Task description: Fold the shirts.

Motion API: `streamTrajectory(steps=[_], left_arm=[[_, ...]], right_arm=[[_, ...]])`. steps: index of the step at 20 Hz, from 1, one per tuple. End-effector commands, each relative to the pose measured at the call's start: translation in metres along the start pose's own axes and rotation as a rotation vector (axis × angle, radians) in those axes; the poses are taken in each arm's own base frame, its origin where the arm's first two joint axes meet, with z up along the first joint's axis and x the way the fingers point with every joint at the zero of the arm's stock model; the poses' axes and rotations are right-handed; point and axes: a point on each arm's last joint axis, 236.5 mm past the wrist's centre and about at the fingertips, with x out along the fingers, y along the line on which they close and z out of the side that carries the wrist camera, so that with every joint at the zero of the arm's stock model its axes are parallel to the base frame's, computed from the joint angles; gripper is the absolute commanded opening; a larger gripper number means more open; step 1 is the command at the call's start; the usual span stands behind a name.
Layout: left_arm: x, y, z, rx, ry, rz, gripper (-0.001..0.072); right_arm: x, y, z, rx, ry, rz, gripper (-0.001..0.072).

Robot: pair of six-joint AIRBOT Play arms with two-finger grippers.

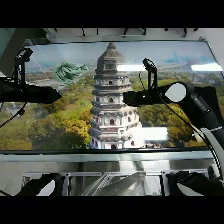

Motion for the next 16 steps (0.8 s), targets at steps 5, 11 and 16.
streamTrajectory(steps=[5,11,16], left_arm=[[-0.001,0.013,0.024,0.009,-0.100,0.053,0.0017],[0.019,0.073,0.057,-0.045,-0.170,0.175,0.0017],[0.031,0.131,0.081,-0.142,-0.119,0.209,0.0017]], right_arm=[[0.001,0.000,-0.001,0.000,0.002,0.000,0.0036],[0.001,0.000,0.000,0.000,0.002,0.000,0.0036],[0.001,0.000,-0.001,0.000,0.002,0.000,0.0036]])
